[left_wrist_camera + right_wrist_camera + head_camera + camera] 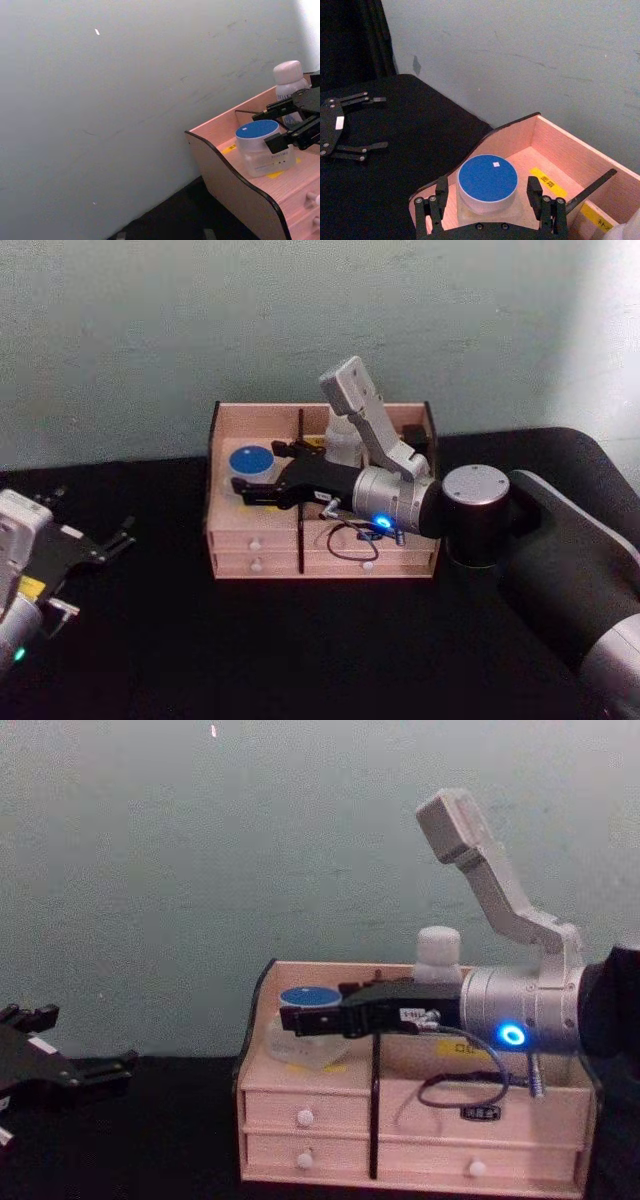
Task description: Pick up the facial cleanser and watermelon frost from the table and place them into the tiered storage box.
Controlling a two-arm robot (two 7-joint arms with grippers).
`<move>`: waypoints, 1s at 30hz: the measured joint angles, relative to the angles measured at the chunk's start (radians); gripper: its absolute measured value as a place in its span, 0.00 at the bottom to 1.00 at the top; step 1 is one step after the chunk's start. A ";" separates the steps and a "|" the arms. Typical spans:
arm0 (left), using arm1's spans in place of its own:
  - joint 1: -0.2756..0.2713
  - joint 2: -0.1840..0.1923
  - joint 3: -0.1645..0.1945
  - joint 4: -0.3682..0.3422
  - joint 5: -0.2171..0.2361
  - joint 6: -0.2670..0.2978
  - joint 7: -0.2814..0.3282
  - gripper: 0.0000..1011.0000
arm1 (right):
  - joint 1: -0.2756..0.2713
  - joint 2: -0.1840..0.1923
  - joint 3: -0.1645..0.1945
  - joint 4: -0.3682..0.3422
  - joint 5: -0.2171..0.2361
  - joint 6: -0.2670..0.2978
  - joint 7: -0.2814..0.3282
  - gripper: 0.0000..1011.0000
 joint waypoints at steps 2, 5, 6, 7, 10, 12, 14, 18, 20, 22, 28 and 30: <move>0.000 0.000 0.000 0.000 0.000 0.000 0.000 0.99 | 0.000 0.000 0.000 0.000 0.000 0.000 0.000 0.99; 0.000 0.000 0.000 0.000 0.000 0.000 0.000 0.99 | -0.001 0.001 0.000 -0.003 -0.001 -0.001 0.000 0.99; 0.000 0.000 0.000 0.000 0.000 0.000 0.000 0.99 | -0.005 0.002 0.001 -0.008 -0.001 -0.004 0.000 0.99; 0.000 0.000 0.000 0.000 0.000 0.000 0.000 0.99 | -0.013 0.006 0.004 -0.023 -0.004 -0.012 -0.001 0.99; 0.000 0.000 0.000 0.000 0.000 0.000 0.000 0.99 | -0.028 0.014 0.011 -0.048 -0.006 -0.024 -0.002 0.99; 0.000 0.000 0.000 0.000 0.000 0.000 0.000 0.99 | -0.045 0.024 0.019 -0.080 -0.006 -0.032 -0.002 0.99; 0.000 0.000 0.000 0.000 0.000 0.000 0.000 0.99 | -0.065 0.038 0.028 -0.119 -0.004 -0.035 -0.001 0.99; 0.000 0.000 0.000 0.000 0.000 0.000 0.000 0.99 | -0.109 0.070 0.042 -0.199 0.008 -0.033 0.001 0.99; 0.000 0.000 0.000 0.000 0.000 0.000 0.000 0.99 | -0.130 0.086 0.047 -0.234 0.014 -0.032 0.004 0.99; 0.000 0.000 0.000 0.000 0.000 0.000 0.000 0.99 | -0.167 0.114 0.054 -0.291 0.024 -0.029 0.007 0.99; 0.000 0.000 0.000 0.000 0.000 0.000 0.000 0.99 | -0.263 0.195 0.074 -0.420 0.055 -0.028 0.018 0.99; 0.000 0.000 0.000 0.000 0.000 0.000 0.000 0.99 | -0.291 0.219 0.080 -0.453 0.064 -0.028 0.020 0.99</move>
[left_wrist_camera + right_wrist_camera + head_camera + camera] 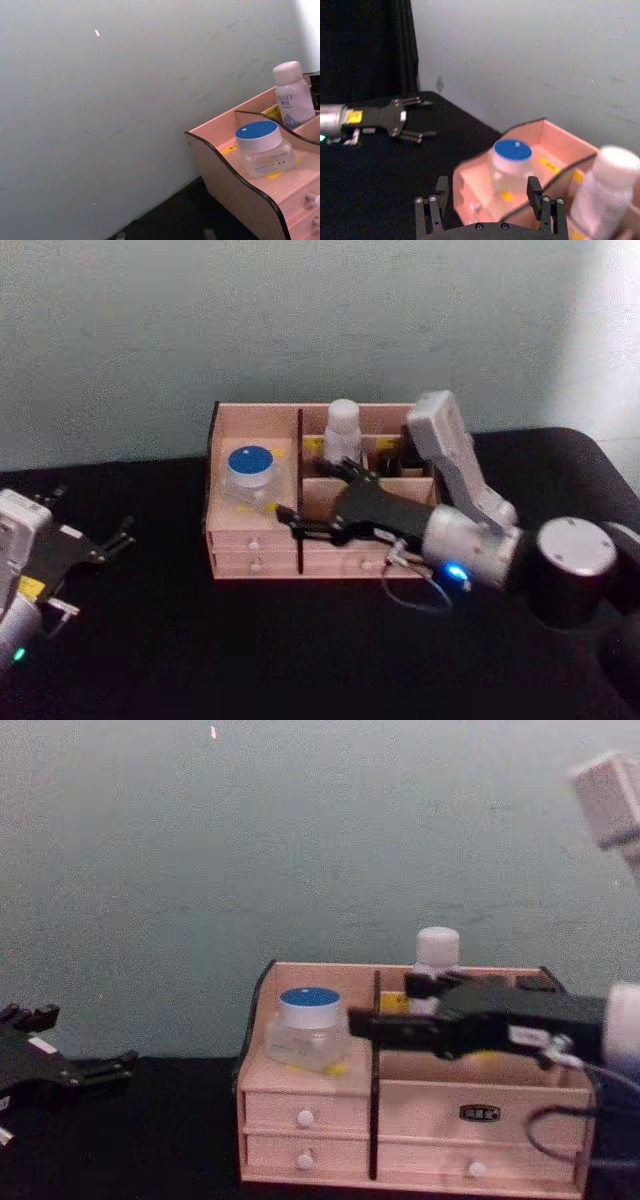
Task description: Pick up the facial cleanser and watermelon frost from the table and place them into the tiered storage box.
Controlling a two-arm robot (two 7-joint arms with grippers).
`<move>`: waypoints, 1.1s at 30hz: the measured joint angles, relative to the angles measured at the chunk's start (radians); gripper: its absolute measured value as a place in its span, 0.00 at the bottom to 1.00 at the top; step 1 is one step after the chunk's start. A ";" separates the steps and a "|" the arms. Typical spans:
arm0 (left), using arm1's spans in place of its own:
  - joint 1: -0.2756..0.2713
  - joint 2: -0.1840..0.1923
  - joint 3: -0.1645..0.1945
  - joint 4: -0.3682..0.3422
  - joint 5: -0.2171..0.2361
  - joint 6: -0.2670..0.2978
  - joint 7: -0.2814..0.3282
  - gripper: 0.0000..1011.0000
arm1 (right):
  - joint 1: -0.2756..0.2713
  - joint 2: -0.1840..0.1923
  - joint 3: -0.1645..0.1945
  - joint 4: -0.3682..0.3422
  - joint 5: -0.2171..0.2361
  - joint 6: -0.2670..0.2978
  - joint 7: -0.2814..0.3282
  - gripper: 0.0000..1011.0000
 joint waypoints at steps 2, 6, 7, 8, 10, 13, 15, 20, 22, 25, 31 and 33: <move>0.000 0.000 0.000 0.000 0.000 0.000 0.000 0.99 | -0.037 0.032 0.009 -0.038 0.010 -0.005 0.000 0.99; 0.000 0.000 0.000 0.000 0.000 0.000 0.000 0.99 | -0.103 0.088 0.036 -0.098 0.033 -0.016 -0.001 0.99; 0.000 0.000 0.000 0.000 0.000 0.000 0.000 0.99 | -0.127 0.107 0.049 -0.118 0.043 -0.018 -0.006 0.99; 0.000 0.000 0.000 0.000 0.000 0.000 0.000 0.99 | -0.140 0.116 0.056 -0.127 0.047 -0.019 -0.010 0.99; 0.000 0.000 0.000 0.000 0.000 0.000 0.000 0.99 | -0.179 0.141 0.079 -0.152 0.058 -0.024 -0.030 0.99; 0.000 0.000 0.000 0.000 0.000 0.000 0.000 0.99 | -0.216 0.160 0.108 -0.168 0.073 -0.029 -0.054 0.99; 0.000 0.000 0.000 0.000 0.000 0.000 0.000 0.99 | -0.244 0.165 0.139 -0.174 0.088 -0.033 -0.083 0.99; 0.000 0.000 0.000 0.000 0.000 0.000 0.000 0.99 | -0.299 0.140 0.225 -0.173 0.101 -0.056 -0.202 0.99; 0.000 0.000 0.000 0.000 0.000 0.000 0.000 0.99 | -0.312 0.123 0.250 -0.171 0.096 -0.070 -0.250 0.99; 0.000 0.000 0.000 0.000 0.000 0.000 0.000 0.99 | -0.330 0.079 0.297 -0.162 0.075 -0.101 -0.355 0.99; 0.000 0.000 0.000 0.000 0.000 0.000 0.000 0.99 | -0.331 -0.003 0.332 -0.120 -0.042 -0.151 -0.558 0.99; 0.000 0.000 0.000 0.000 0.000 0.000 0.000 0.99 | -0.322 -0.027 0.332 -0.095 -0.085 -0.159 -0.611 0.99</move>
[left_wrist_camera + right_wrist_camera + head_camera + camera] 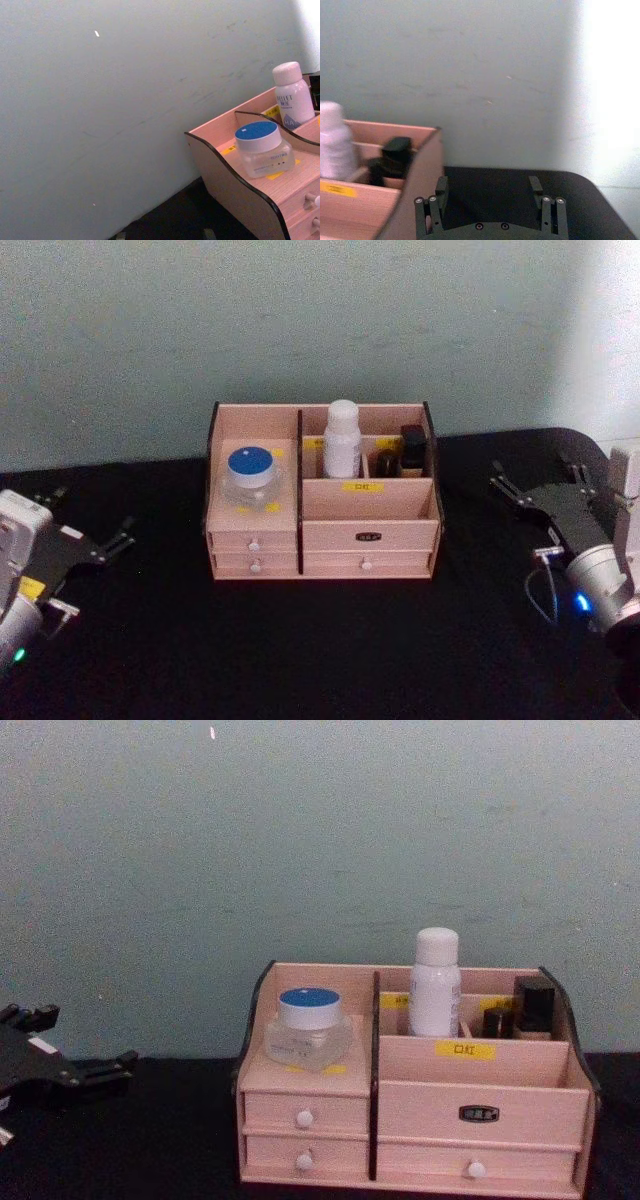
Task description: Pick up the facial cleanser and watermelon frost from the table and place them into the tiered storage box.
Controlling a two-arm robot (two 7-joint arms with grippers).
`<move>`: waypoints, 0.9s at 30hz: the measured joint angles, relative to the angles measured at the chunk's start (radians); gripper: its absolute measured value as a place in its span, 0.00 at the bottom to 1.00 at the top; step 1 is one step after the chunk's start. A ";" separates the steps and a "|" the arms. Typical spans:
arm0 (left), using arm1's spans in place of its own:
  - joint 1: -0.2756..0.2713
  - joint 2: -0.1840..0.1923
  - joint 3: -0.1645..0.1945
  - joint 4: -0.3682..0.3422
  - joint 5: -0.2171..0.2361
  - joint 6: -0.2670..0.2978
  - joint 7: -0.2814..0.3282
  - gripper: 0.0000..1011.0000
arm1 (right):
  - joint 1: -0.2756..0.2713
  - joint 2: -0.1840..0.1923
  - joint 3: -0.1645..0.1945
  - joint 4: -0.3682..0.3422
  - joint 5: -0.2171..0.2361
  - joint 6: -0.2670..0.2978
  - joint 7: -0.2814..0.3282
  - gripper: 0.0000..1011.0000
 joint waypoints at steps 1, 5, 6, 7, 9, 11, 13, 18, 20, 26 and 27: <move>0.000 0.000 0.000 0.000 0.000 0.000 0.000 0.99 | 0.000 0.000 0.000 0.000 0.000 0.000 0.000 0.99; 0.000 0.000 0.000 0.000 0.000 0.000 0.000 0.99 | 0.022 -0.031 -0.014 0.060 -0.073 -0.008 -0.058 0.99; 0.000 0.000 0.000 0.000 0.000 0.000 0.000 0.99 | 0.026 -0.034 -0.016 0.068 -0.083 -0.008 -0.062 0.99; 0.000 0.000 0.000 0.000 0.000 0.000 0.000 0.99 | 0.030 -0.038 -0.019 0.077 -0.090 -0.008 -0.065 0.99; 0.000 0.000 0.000 0.000 0.000 0.000 0.000 0.99 | 0.038 -0.046 -0.024 0.098 -0.111 -0.009 -0.072 0.99; 0.000 0.000 0.000 0.000 0.000 0.000 0.000 0.99 | 0.045 -0.053 -0.029 0.116 -0.131 -0.011 -0.079 0.99; 0.000 0.000 0.000 0.000 0.000 0.000 0.000 0.99 | 0.051 -0.060 -0.029 0.129 -0.145 -0.012 -0.084 0.99; 0.000 0.000 0.000 0.000 0.000 0.000 0.000 0.99 | 0.056 -0.066 -0.028 0.139 -0.156 -0.012 -0.087 0.99; 0.000 0.000 0.000 0.000 0.000 0.000 0.000 0.99 | 0.056 -0.065 -0.028 0.139 -0.156 -0.012 -0.087 0.99; 0.000 0.000 0.000 0.000 0.000 0.000 0.000 0.99 | 0.055 -0.064 -0.029 0.136 -0.154 -0.012 -0.086 0.99; 0.000 0.000 0.000 0.000 0.000 0.000 0.000 0.99 | 0.055 -0.064 -0.029 0.136 -0.154 -0.012 -0.086 0.99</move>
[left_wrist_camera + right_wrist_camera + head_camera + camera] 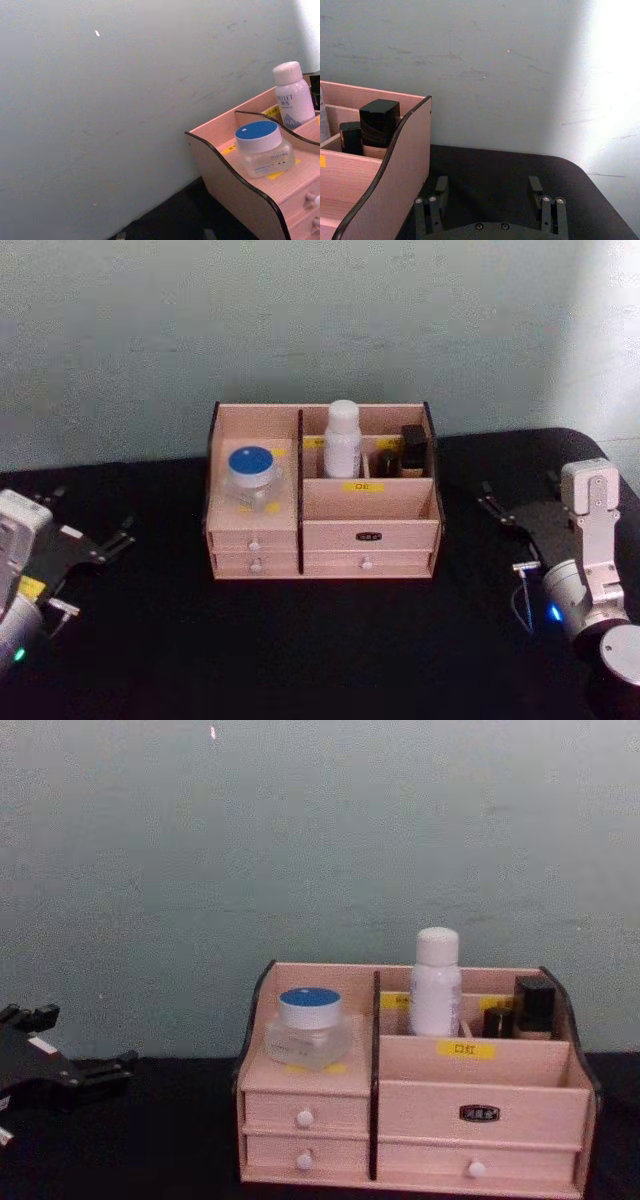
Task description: Pick up the facial cleanser and watermelon frost from the table and place them into the tiered storage box.
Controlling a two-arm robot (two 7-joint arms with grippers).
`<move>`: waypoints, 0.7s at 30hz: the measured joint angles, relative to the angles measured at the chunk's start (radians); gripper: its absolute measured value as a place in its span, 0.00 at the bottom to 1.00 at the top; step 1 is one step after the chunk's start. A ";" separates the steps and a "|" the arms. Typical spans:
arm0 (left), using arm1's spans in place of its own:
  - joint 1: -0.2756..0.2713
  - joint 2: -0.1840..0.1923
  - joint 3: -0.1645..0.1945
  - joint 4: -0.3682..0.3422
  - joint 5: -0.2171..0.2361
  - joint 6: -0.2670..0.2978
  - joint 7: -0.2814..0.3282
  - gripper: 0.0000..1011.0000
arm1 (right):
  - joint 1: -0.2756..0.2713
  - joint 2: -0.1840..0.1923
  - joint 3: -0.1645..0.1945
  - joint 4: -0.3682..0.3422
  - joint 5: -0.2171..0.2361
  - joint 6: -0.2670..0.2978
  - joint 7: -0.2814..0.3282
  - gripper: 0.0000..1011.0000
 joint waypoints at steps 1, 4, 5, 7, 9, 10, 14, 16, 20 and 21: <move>0.000 0.000 0.000 0.000 0.000 0.000 0.000 0.99 | 0.000 0.000 0.000 0.000 0.000 0.000 0.000 0.99; 0.000 0.000 0.000 0.000 0.000 0.000 0.000 0.99 | 0.000 0.000 0.000 -0.001 0.000 0.000 0.000 0.99; 0.000 0.000 0.000 0.000 0.000 0.000 0.000 0.99 | 0.000 0.000 0.000 -0.001 0.001 0.000 0.000 0.99; 0.000 0.000 0.000 0.000 0.000 0.000 0.000 0.99 | -0.001 0.001 -0.001 -0.002 0.001 0.000 0.001 0.99; 0.000 0.000 0.000 0.000 0.000 0.000 0.000 0.99 | -0.001 0.001 -0.001 -0.002 0.001 0.000 0.001 0.99; 0.000 0.000 0.000 0.000 0.000 0.000 0.000 0.99 | -0.001 0.001 -0.001 -0.002 0.001 0.000 0.001 0.99; 0.000 0.000 0.000 0.000 0.000 0.000 0.000 0.99 | -0.001 0.001 -0.001 -0.002 0.002 0.000 0.001 0.99; 0.000 0.000 0.000 0.000 0.000 0.000 0.000 0.99 | -0.001 0.001 -0.001 -0.002 0.003 0.000 0.001 0.99; 0.000 0.000 0.000 0.000 0.000 0.000 0.000 0.99 | -0.001 0.002 -0.001 -0.003 0.003 0.000 0.002 0.99; 0.000 0.000 0.000 0.000 0.000 0.000 0.000 0.99 | -0.001 0.002 -0.001 -0.003 0.003 0.000 0.002 0.99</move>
